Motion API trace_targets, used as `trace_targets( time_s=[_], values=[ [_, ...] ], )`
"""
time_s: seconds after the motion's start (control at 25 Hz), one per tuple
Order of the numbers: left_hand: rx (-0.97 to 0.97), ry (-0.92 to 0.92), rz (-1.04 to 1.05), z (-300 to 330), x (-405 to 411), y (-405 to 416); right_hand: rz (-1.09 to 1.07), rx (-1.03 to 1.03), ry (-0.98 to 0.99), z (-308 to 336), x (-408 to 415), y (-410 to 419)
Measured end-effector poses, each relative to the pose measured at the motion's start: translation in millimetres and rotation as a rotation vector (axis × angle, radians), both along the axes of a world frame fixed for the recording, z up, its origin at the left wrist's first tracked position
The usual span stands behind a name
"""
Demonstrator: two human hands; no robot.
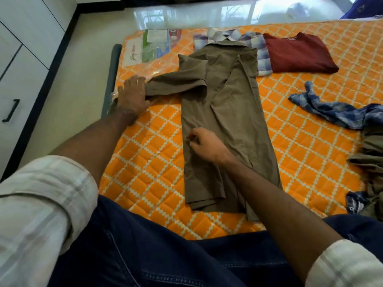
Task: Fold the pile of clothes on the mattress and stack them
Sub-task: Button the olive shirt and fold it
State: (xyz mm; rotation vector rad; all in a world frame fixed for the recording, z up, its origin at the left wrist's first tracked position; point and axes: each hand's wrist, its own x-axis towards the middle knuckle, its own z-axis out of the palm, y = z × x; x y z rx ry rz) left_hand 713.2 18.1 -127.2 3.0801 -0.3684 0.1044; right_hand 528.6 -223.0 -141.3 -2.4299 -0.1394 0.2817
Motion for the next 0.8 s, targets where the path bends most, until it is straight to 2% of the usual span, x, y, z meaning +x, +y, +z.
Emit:
trace_targets(
  time_s=[0.08,0.2,0.28,0.32,0.4,0.52,0.6,0.64,0.72,0.8],
  values=[
    [0.048,0.088,0.029,-5.1,11.3,12.1,-0.02,-0.005,0.066,-7.2,11.2,4.0],
    [0.094,0.087,-0.006,-0.9,20.5,18.8,-0.087,0.017,0.134,-15.9,15.0,4.1],
    [0.0,0.133,-0.057,17.7,18.7,7.4,-0.115,0.059,0.166,-14.5,21.0,3.1],
    [-0.065,0.189,-0.107,30.4,16.3,-3.2,-0.162,0.156,0.205,-9.7,24.0,2.6],
    [-0.217,0.284,-0.227,66.1,2.3,-34.9,-0.296,0.567,0.367,10.0,25.9,4.3],
    [-0.608,0.483,-0.27,122.4,-41.8,-97.5,-0.375,1.245,0.544,38.5,16.7,2.8],
    [-0.838,0.732,-0.294,142.7,-73.3,-127.5,-0.309,1.655,0.534,53.0,1.7,-5.6],
    [-0.883,0.854,-0.314,148.4,-86.9,-134.7,-0.295,1.733,0.508,60.0,-6.2,-13.8],
    [-0.892,0.926,-0.374,149.3,-102.1,-137.5,-0.313,1.681,0.463,70.5,-19.0,-34.3],
    [-0.921,0.766,-0.338,136.6,-109.1,-137.1,-0.395,1.557,0.459,78.4,-36.8,-56.1]
  ],
)
